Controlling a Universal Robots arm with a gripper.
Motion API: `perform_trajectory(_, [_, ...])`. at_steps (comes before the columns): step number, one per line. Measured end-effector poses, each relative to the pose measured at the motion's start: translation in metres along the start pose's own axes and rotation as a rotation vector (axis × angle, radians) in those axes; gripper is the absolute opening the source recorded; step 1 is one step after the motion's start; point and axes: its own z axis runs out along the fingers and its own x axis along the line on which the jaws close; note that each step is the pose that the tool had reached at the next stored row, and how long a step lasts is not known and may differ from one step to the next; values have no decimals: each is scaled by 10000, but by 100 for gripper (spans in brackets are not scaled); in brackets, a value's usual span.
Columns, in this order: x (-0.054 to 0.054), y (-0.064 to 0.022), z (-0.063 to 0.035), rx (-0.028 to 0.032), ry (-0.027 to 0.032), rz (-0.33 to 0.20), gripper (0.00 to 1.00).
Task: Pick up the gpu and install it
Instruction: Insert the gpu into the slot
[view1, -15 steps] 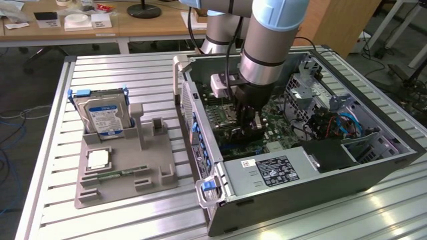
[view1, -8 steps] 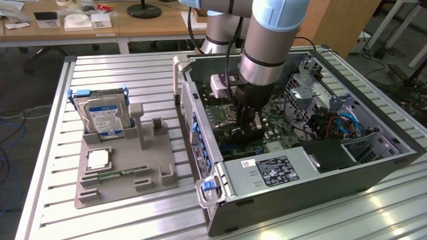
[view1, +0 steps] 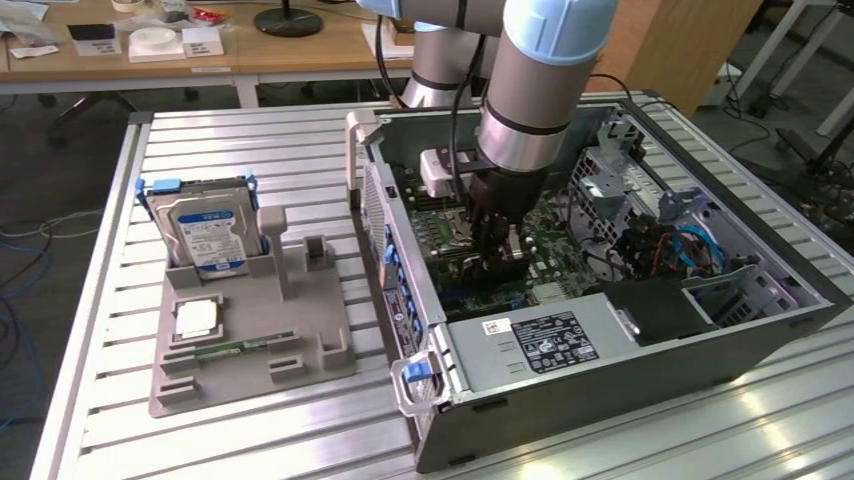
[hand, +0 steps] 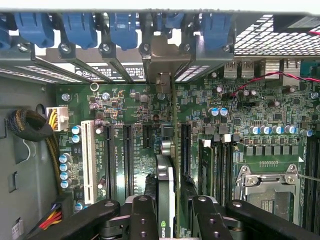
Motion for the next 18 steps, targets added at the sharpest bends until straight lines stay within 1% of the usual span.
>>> perform_trajectory(8, [0, 0, 0, -1, 2, 0, 33])
perform_trajectory(9, [2, 0, -2, -2, 12, -1, 31])
perform_trajectory(10, [2, 0, -2, -2, 8, -1, 27])
perform_trajectory(18, [3, 0, 0, 1, -2, 1, 27])
